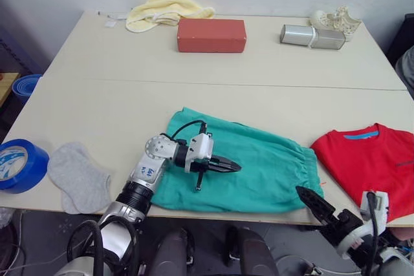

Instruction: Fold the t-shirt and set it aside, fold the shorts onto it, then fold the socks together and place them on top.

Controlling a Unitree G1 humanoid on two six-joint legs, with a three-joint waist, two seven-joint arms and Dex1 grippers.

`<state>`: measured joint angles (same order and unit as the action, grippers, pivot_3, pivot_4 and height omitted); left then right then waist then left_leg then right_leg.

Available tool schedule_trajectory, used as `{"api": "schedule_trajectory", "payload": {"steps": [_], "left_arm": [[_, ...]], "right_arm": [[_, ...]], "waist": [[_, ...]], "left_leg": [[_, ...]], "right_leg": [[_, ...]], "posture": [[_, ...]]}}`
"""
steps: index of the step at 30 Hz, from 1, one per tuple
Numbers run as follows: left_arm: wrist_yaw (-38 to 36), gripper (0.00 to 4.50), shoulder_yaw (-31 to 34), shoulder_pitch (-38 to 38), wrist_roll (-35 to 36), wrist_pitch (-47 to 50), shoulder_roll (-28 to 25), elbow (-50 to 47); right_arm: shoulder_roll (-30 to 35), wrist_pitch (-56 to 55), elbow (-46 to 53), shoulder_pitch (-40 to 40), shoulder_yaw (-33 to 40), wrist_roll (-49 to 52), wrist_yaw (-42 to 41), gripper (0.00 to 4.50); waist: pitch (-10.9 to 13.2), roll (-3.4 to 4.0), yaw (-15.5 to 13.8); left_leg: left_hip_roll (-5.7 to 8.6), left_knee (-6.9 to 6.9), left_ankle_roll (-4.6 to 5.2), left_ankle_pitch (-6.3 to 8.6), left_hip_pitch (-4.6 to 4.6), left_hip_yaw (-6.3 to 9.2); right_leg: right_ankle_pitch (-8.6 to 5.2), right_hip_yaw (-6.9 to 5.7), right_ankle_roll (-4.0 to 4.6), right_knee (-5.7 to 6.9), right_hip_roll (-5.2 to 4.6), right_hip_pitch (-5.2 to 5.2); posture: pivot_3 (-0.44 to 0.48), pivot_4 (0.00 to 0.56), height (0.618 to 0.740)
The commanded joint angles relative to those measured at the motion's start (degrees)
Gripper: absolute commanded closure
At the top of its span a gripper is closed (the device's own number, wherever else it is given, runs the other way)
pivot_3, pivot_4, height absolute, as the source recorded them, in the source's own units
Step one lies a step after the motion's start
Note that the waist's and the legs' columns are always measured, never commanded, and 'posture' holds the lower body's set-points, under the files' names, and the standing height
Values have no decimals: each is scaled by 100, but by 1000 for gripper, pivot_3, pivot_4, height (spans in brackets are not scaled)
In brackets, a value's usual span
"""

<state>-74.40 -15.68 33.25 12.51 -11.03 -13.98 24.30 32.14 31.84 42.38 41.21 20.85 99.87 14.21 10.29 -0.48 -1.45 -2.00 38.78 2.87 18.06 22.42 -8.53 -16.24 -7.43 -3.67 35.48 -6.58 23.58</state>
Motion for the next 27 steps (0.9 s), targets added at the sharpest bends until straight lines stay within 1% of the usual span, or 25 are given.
{"api": "schedule_trajectory", "payload": {"steps": [1, 4, 7, 9, 12, 15, 20, 27], "left_arm": [[151, 4500, 73, 146, -123, -200, -8, 128], [316, 4500, 119, 175, -205, -246, -46, 205], [551, 4500, 177, 169, -272, -147, -79, 227], [613, 4500, 142, 179, -372, -125, -115, 253], [630, 4500, 119, 200, -417, -44, -129, 271], [628, 4500, 100, 207, -442, 19, -118, 283], [631, 4500, 26, 210, -569, 129, -116, 320], [696, 4500, 28, 257, -716, 28, -75, 614]], "right_arm": [[69, 12, -5, 23, -123, 191, 402, 44], [-78, -209, 280, 199, -4, 450, 545, 44], [-123, -281, 440, 657, 240, 505, 550, 44], [-151, -290, 362, 710, 174, 415, 495, 44], [-154, -285, 162, 379, -132, 266, 539, 44], [-268, -287, -136, -318, -567, 151, 633, 44], [-576, -295, -621, -1276, -1028, -105, 816, 44], [-887, -130, -1192, -1947, -1329, -626, 778, 44]], "waist": [[-4, -6, 5], [-4, -6, 7], [-5, -5, -9], [-5, -6, -2], [-7, -12, 14], [-17, -32, 65], [-20, -34, 144], [-27, -46, 169]], "left_leg": [[0, 0, 0, 0, -1, 0], [-1, -2, 1, 1, -2, 0], [-2, -3, 1, 1, 0, 1], [-2, -4, 2, 2, 0, 3], [-2, -3, 6, 4, -1, 2], [-4, -4, 5, 4, -4, 1], [-9, -7, 0, 3, -6, 1], [-10, -8, -2, 1, -11, 1]], "right_leg": [[0, 0, -1, 0, 0, -2], [0, 0, -1, 0, 0, -1], [-1, 0, -3, 0, 0, -1], [-2, 0, -5, -2, 0, -1], [1, 2, -11, -9, 0, -5], [1, 5, -10, -8, 0, -4], [-2, 3, -4, -4, 2, -3], [-2, 2, -3, -1, 2, -6]], "posture": [[0, 150, 740], [0, 150, 740], [0, 150, 740], [0, 150, 740], [0, 150, 740], [0, 150, 740], [0, 150, 740], [0, 150, 740]]}}
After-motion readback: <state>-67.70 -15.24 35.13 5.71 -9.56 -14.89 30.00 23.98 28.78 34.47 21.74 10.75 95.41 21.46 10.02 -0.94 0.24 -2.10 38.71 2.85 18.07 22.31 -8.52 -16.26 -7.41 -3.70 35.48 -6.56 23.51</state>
